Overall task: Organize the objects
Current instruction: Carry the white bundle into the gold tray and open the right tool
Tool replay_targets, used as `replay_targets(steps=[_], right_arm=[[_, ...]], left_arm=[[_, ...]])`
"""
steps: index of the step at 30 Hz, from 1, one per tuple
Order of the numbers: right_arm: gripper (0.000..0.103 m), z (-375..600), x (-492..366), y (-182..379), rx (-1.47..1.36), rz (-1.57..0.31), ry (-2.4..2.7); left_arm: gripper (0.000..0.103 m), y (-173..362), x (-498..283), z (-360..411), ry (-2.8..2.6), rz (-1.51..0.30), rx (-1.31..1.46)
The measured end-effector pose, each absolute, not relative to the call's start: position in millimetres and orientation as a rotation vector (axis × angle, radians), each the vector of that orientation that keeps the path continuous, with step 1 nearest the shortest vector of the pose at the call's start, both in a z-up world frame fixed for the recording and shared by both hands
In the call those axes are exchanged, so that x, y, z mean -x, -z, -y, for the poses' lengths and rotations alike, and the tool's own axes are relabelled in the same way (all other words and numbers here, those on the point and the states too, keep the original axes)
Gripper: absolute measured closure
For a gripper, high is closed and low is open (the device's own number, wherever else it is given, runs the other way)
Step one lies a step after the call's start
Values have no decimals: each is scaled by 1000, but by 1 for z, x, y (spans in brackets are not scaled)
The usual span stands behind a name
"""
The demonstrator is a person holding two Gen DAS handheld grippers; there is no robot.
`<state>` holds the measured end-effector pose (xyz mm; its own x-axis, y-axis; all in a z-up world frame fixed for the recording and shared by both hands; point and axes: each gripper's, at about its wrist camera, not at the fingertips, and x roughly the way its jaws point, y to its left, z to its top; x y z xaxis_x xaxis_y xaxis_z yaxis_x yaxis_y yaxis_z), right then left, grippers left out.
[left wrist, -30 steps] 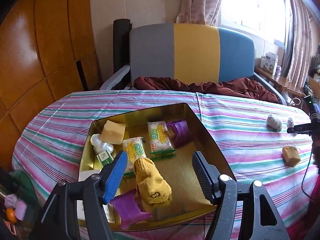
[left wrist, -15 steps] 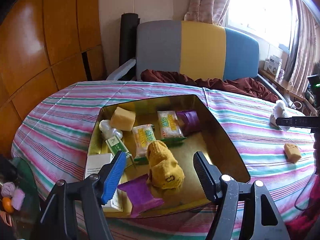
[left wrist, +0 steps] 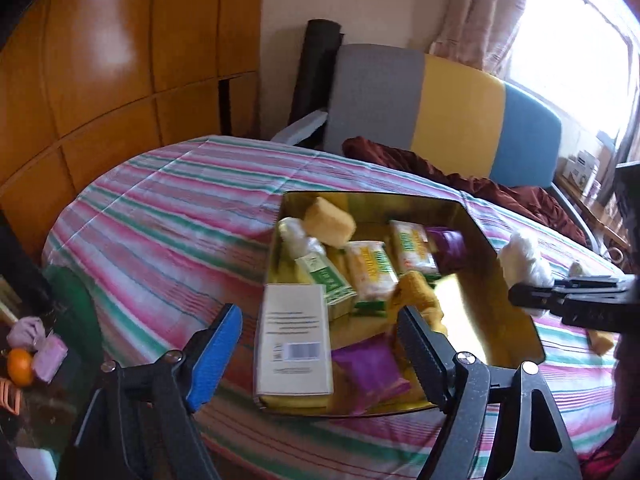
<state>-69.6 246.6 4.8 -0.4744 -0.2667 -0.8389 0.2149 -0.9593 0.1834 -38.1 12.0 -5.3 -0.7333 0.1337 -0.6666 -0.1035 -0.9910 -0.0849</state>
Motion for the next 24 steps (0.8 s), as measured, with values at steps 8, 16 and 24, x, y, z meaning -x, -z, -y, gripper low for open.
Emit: replay_targets(steps=[8,16,24], right_arm=[[70,-209,91,36,-1583,-42,2409],[59,-202,90,52,-1631,-50,2357],[58,-219,71,23,-1515,15,2426]], left_arm=[[18,16,43,16,-2825,172,1134],[14,20,45,15,-2781,184,1121],[12,9,37,3,-2799,122,1059]])
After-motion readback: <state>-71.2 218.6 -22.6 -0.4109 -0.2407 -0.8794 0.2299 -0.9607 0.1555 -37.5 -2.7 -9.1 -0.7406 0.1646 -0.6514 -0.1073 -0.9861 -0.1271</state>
